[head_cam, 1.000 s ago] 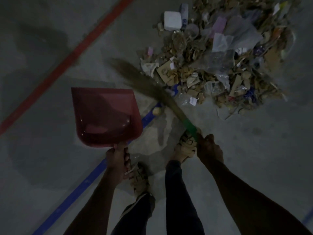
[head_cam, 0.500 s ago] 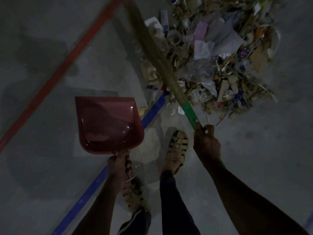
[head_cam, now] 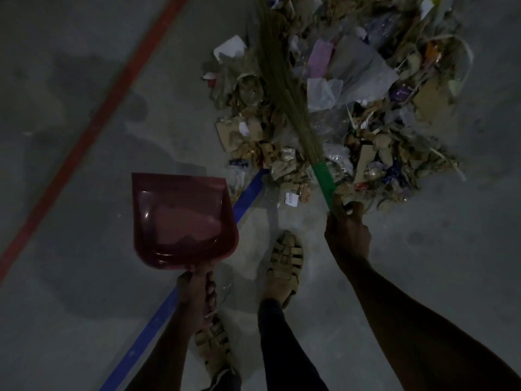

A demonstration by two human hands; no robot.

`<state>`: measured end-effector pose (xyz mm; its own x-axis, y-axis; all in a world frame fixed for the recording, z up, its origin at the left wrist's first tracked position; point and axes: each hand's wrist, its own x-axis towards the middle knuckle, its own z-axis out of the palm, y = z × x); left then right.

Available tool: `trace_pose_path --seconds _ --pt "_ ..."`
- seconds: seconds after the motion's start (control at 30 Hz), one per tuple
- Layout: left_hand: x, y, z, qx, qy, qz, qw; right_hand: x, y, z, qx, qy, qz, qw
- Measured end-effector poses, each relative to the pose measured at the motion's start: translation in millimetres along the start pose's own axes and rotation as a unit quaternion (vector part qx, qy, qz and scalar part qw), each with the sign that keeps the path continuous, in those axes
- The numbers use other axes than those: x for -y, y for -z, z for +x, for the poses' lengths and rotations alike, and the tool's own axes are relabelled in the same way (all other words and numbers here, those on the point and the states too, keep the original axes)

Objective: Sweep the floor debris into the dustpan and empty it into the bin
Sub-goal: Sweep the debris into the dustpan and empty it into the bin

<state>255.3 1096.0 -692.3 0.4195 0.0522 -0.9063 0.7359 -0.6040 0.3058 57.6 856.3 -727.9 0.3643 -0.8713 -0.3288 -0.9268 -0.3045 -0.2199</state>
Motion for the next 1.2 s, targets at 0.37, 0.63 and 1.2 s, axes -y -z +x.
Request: trace_pose_path --seconds 0.37,0.63,1.2 --pt "37 6 -1 -0.028 0.05 -0.077 0.995 -40 -29 -43 0.155 0.199 0.023 0.967" --pt "51 30 3 -0.004 0.034 -0.054 0.998 -18 -35 -94 0.145 0.097 -0.061 0.983" --pt "7 77 15 0.025 0.01 -0.083 0.996 56 -33 -108 0.061 0.053 -0.044 0.996"
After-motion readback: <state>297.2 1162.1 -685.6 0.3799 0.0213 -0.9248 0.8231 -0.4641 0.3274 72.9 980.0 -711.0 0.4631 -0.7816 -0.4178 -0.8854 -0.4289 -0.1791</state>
